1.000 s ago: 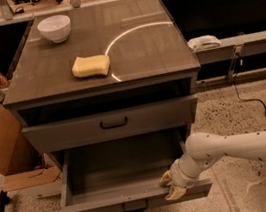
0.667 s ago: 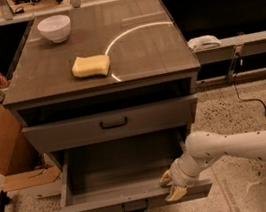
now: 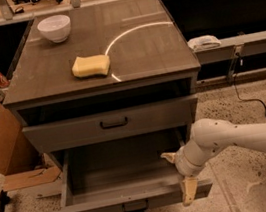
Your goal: Open middle drawer
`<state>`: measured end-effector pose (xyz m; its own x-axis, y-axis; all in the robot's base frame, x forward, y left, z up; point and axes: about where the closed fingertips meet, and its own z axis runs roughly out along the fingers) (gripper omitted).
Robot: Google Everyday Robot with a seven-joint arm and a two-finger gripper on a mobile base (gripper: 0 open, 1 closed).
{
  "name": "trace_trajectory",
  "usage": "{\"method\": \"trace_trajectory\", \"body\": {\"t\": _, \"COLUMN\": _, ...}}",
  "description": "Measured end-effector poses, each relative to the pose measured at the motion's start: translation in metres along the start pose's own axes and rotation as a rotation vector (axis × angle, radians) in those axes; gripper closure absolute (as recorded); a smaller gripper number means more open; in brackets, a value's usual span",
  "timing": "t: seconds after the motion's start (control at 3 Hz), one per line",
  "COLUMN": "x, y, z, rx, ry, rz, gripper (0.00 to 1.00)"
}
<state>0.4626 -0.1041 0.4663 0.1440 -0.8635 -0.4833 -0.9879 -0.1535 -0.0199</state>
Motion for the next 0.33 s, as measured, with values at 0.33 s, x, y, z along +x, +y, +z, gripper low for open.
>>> {"method": "trace_trajectory", "body": {"t": 0.33, "x": 0.0015, "y": -0.0071, "z": -0.0399, "rx": 0.021, "ry": 0.028, "rz": -0.017, "gripper": 0.0}}
